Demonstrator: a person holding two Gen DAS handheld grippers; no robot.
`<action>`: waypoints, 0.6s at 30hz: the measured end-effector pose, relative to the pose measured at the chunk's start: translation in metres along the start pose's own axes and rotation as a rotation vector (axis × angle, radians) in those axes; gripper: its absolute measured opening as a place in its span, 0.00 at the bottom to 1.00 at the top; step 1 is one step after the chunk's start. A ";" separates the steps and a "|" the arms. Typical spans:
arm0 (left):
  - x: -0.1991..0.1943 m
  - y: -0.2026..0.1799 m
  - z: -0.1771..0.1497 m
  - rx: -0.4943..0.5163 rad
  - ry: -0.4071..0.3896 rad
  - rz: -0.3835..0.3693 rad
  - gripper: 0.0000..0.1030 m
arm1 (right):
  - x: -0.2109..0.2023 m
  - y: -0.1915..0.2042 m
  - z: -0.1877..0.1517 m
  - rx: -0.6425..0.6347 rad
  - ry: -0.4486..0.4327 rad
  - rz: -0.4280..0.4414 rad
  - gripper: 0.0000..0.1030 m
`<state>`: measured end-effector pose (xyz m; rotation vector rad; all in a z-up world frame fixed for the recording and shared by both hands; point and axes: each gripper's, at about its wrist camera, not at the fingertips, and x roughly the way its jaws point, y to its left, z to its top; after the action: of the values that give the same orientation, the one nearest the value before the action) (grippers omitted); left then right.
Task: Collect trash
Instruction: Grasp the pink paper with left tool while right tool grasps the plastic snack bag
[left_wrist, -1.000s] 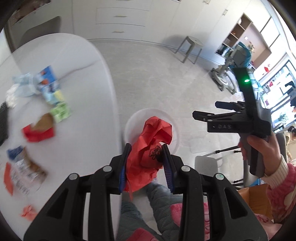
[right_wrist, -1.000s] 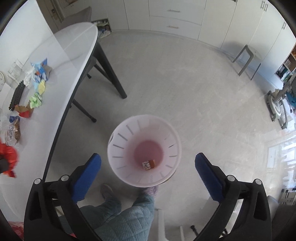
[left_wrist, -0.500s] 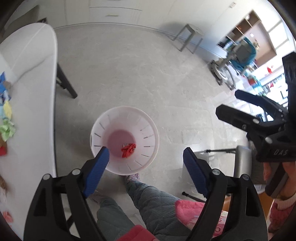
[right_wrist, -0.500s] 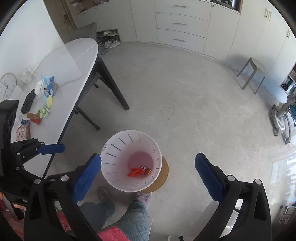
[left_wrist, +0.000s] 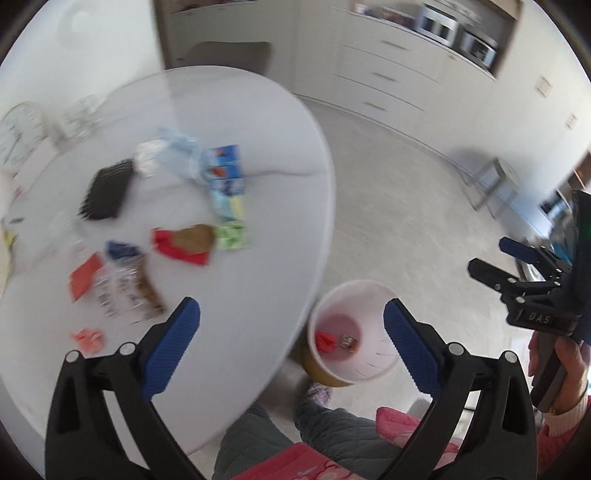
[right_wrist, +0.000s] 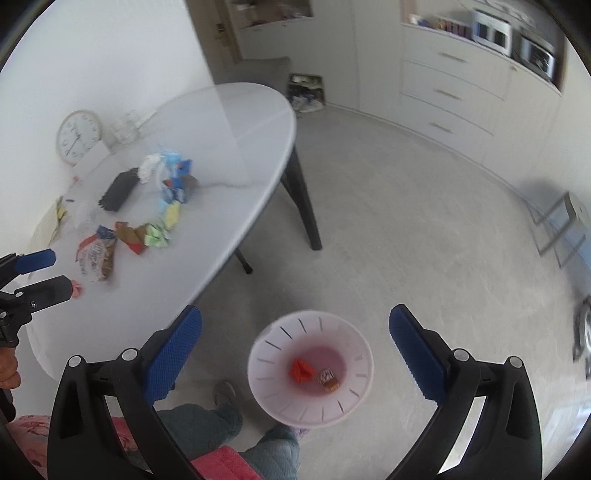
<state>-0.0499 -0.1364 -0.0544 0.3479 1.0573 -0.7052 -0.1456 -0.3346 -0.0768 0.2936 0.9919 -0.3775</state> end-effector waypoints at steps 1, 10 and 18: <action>-0.006 0.016 -0.003 -0.030 -0.011 0.025 0.92 | 0.000 0.010 0.007 -0.023 -0.013 0.008 0.98; -0.023 0.138 -0.039 -0.245 -0.009 0.145 0.92 | 0.006 0.122 0.039 -0.210 -0.077 0.121 0.98; -0.005 0.228 -0.065 -0.313 0.029 0.157 0.92 | 0.039 0.218 0.039 -0.236 -0.017 0.236 0.98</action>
<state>0.0600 0.0700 -0.0955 0.1690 1.1350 -0.3873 -0.0018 -0.1619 -0.0750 0.1901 0.9625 -0.0466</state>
